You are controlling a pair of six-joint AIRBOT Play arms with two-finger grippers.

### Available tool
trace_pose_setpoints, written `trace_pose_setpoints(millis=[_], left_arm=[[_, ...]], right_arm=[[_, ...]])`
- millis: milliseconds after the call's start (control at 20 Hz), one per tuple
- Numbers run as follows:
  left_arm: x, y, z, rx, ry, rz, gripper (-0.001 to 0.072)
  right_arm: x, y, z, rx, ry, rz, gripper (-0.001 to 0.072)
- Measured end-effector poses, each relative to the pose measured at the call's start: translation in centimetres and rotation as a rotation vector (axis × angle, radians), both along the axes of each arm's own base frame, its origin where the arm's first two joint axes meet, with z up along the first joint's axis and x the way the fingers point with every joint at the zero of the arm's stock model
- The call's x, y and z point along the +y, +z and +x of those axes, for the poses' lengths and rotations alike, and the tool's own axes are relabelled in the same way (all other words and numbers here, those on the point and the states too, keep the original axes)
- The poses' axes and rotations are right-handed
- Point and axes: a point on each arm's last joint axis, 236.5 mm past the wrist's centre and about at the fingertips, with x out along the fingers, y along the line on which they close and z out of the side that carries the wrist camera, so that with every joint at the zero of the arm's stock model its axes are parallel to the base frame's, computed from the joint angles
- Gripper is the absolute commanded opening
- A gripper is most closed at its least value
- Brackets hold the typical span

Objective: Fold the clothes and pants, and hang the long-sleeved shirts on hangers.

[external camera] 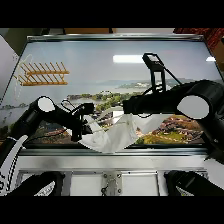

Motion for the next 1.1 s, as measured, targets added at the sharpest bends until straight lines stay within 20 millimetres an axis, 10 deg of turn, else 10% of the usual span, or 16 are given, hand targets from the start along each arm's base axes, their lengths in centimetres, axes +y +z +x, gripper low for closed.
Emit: trace_pose_setpoints(millis=[750,850,1100], left_arm=[[0.0,0.0,0.1,-0.006,0.002,0.002,0.0012],[0.0,0.0,0.1,-0.005,0.003,0.000,0.0011],[0.0,0.0,0.1,-0.001,0.003,0.000,0.0012]], right_arm=[[5.5,0.0,-1.9,0.003,0.104,0.088,0.0039],[5.7,0.2,-1.8,0.000,0.105,0.097,0.0390],[5.6,0.2,-1.9,-0.001,0.105,0.096,0.0428]])
